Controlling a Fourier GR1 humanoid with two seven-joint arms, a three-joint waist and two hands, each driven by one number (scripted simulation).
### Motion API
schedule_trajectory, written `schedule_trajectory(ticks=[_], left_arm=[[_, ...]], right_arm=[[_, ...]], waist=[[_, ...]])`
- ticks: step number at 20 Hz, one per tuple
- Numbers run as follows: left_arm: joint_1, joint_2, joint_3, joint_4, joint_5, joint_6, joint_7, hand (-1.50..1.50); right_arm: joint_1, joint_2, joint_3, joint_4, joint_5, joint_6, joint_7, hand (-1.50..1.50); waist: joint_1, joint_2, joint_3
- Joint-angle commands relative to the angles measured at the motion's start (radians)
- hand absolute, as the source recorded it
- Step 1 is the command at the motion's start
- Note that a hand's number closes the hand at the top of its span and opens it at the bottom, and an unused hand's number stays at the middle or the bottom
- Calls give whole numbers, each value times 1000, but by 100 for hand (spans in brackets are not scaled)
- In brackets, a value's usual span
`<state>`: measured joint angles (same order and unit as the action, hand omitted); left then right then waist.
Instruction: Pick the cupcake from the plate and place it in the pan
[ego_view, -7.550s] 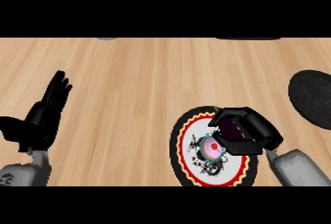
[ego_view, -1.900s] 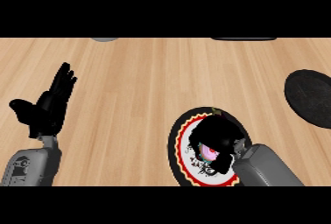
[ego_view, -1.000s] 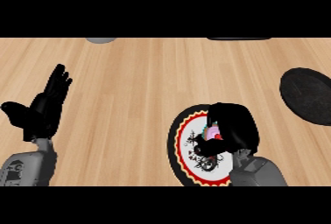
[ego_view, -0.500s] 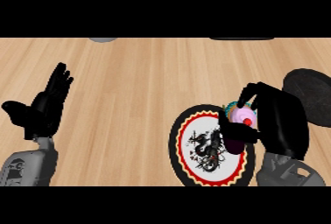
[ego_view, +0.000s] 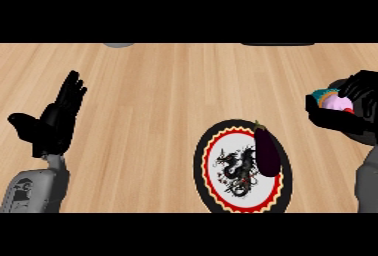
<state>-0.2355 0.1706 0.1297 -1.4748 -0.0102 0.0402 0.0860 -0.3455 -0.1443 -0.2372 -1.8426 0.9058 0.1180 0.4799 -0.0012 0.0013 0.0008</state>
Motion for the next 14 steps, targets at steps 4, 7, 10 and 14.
schedule_trajectory(ticks=[4,7,10,14], left_arm=[[2,-45,-40,-5,-28,29,1,0],[-2,-6,-5,29,-11,-6,-55,0],[9,1,-5,-9,15,-29,-12,0],[-21,-15,-11,40,8,-21,-30,0]], right_arm=[[-116,-225,-239,376,-97,-92,-202,150],[-82,-286,-259,576,-43,-214,-360,150],[-98,-338,-269,761,22,-332,-447,150],[-159,-412,-334,1034,-20,-439,-612,150]], waist=[[12,4,0],[20,10,1],[35,11,2],[41,18,3]])
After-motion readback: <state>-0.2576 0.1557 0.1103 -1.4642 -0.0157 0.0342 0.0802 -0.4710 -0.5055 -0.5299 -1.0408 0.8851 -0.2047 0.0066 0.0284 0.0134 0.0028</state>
